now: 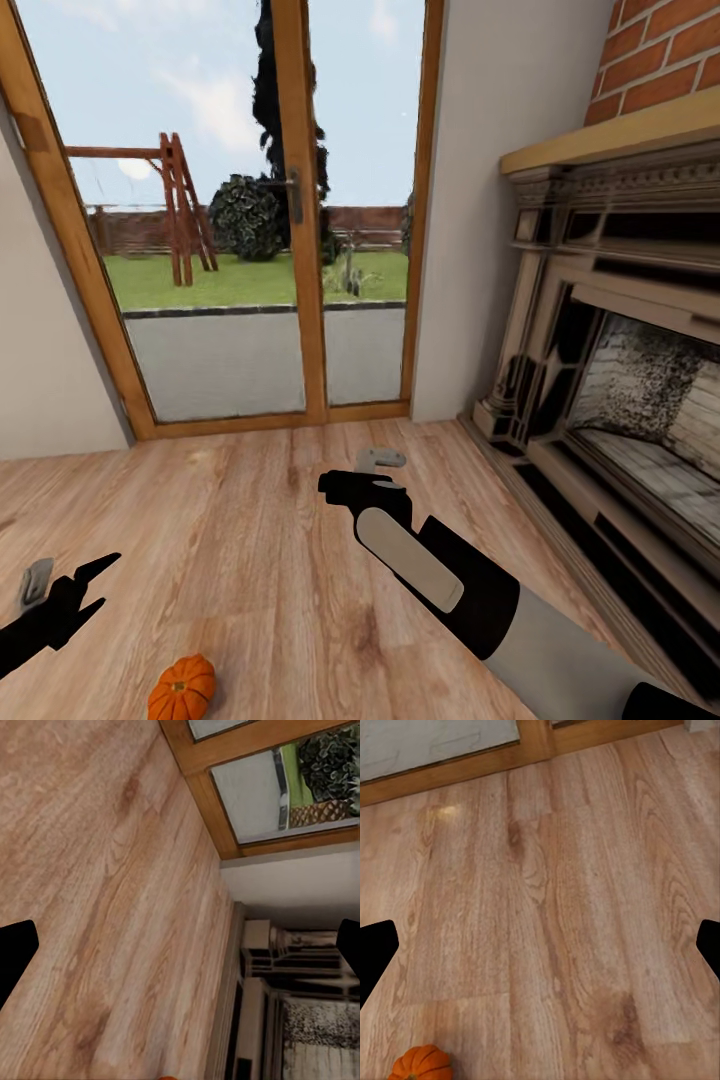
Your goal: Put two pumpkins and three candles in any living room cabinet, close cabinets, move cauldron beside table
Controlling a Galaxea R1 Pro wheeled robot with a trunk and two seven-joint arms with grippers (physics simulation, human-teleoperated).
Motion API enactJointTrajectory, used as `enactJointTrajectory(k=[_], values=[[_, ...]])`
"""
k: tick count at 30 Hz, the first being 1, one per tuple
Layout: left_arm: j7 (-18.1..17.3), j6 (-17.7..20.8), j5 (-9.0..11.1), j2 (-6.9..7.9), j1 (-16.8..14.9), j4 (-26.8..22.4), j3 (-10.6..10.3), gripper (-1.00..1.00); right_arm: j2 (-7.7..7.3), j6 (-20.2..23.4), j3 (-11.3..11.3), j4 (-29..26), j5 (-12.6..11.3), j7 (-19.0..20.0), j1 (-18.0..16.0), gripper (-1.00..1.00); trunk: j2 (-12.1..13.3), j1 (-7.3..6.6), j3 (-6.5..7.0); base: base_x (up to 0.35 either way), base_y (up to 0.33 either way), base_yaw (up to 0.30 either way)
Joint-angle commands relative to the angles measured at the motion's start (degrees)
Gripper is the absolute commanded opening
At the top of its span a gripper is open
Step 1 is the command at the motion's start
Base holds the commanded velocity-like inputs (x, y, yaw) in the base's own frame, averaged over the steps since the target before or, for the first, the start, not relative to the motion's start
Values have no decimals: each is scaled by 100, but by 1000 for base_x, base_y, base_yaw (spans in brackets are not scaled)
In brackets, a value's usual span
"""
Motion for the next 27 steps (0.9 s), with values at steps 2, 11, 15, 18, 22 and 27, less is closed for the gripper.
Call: enactJointTrajectory(k=[2,11,15,18,22,27], values=[[1,45,35,-1,-3,-2,16,100,0,47,2,-5,-23,-36,-6,100,-3,-1,-6,6,-7,0],[20,46,47,-8,-3,47,68,100,-8,47,-6,-92,-28,-36,-6,100,-323,175,-149,1,-1,0],[24,51,41,-24,0,83,56,100,-11,66,-12,-560,-35,-55,-6,100,-484,263,-221,0,0,0],[15,50,6,-24,3,435,39,100,-17,91,-15,-801,-42,-60,-6,100,-604,328,-275,0,0,0],[1,39,-31,-28,3,769,-31,100,-24,132,-8,-989,-101,-30,-6,100,-765,416,-347,0,0,0],[-309,23,-51,-33,13,1077,-330,100,-78,106,-15,-1037,-384,963,-6,100,-964,526,-437,0,0,0]])
